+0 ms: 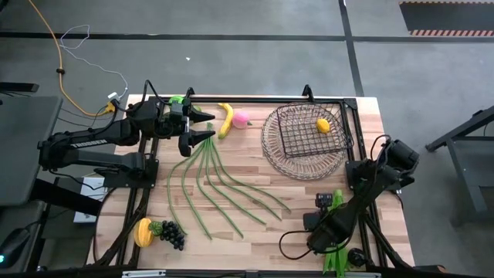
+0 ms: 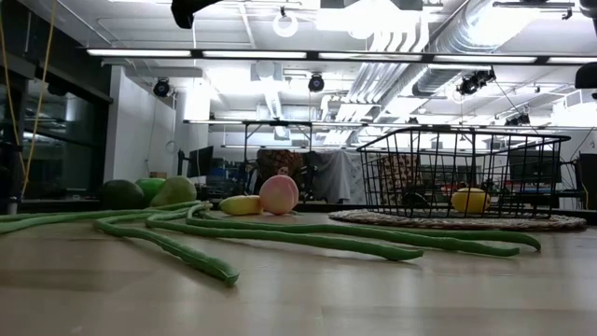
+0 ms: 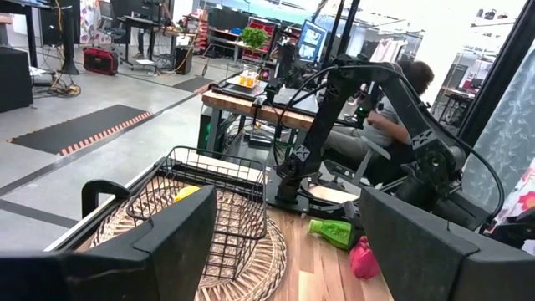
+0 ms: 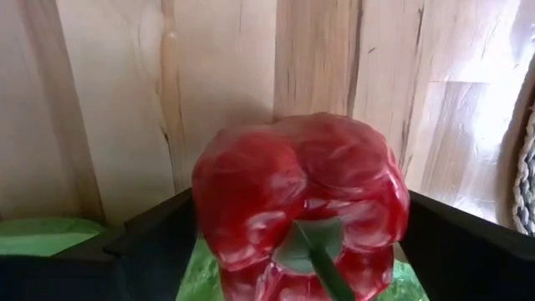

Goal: Build produce basket
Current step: Put the red bell pepper into the wire basket

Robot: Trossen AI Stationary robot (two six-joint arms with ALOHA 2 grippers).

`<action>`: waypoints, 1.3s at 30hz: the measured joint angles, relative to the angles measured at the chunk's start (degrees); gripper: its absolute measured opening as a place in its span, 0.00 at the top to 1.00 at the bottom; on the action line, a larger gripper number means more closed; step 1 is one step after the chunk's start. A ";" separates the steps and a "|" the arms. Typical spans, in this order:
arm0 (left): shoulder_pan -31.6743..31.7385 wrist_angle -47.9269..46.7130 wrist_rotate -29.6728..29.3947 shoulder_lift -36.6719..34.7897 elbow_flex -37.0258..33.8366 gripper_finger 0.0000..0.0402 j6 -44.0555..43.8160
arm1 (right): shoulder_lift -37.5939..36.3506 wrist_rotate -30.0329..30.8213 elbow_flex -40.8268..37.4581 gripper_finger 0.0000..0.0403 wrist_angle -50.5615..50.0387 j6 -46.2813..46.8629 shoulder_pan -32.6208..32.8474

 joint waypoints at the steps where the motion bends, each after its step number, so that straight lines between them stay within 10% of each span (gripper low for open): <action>1: 0.00 -0.01 0.00 0.00 0.00 0.30 -0.02 | 0.00 0.00 0.00 0.13 0.00 0.00 0.00; 10: 0.00 0.01 0.00 0.00 0.00 0.30 -0.04 | -1.51 -1.69 0.00 0.40 -3.33 -0.44 -0.04; 20: 0.00 0.06 0.00 0.00 0.00 0.30 -0.17 | -24.23 1.39 0.00 0.40 -1.45 3.79 -3.97; 28: -0.02 0.08 0.03 0.00 0.00 0.30 -1.57 | -37.10 22.34 0.02 0.40 8.10 -3.68 -23.16; 39: -0.02 0.07 0.01 0.00 0.00 0.30 -3.04 | -28.30 12.49 13.36 0.40 -6.74 -8.29 -55.03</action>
